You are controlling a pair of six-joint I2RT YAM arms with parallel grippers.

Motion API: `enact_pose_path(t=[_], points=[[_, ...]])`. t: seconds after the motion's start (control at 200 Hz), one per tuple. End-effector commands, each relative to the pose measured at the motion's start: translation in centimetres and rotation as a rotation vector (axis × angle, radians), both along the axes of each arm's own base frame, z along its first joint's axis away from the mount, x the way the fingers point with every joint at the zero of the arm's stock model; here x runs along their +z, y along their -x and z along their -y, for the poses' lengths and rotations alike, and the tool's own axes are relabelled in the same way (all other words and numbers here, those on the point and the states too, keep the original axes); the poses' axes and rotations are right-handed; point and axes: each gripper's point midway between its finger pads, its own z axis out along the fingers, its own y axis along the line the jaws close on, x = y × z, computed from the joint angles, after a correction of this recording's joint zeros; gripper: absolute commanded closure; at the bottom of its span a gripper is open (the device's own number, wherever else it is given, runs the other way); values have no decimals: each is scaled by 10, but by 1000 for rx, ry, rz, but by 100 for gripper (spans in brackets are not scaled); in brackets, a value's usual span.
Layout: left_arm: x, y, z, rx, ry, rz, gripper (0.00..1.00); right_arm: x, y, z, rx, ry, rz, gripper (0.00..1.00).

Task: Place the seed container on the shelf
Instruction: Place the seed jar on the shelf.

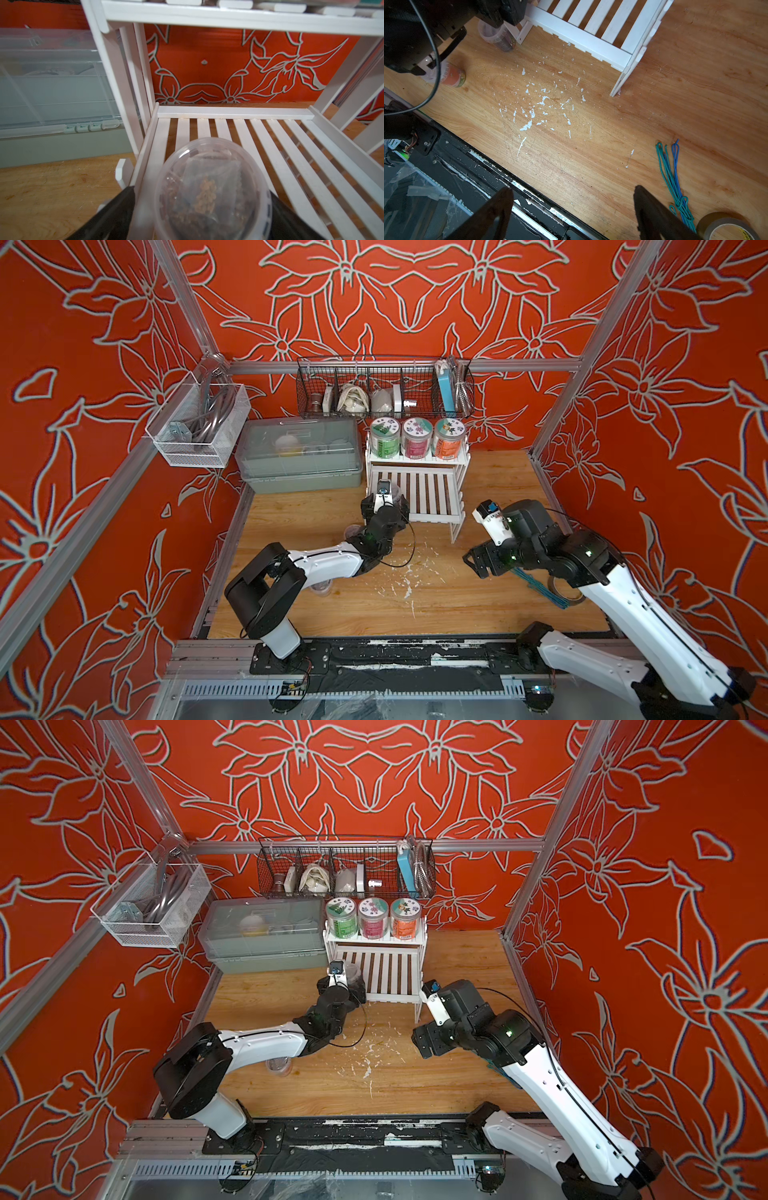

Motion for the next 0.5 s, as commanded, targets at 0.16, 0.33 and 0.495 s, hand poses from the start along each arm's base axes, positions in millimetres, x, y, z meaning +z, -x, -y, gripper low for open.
enact_pose_path(t=[0.16, 0.33, 0.495], points=[[18, -2, -19, 104, -10, -4, 7, -2, 4, 3, 8, 2, -11, 7], [21, 2, -22, 105, 7, -8, 7, -2, 5, 3, 8, 2, -10, 7], [22, 8, -22, 83, 19, -15, 7, -2, 5, 3, 9, 0, -11, 7]])
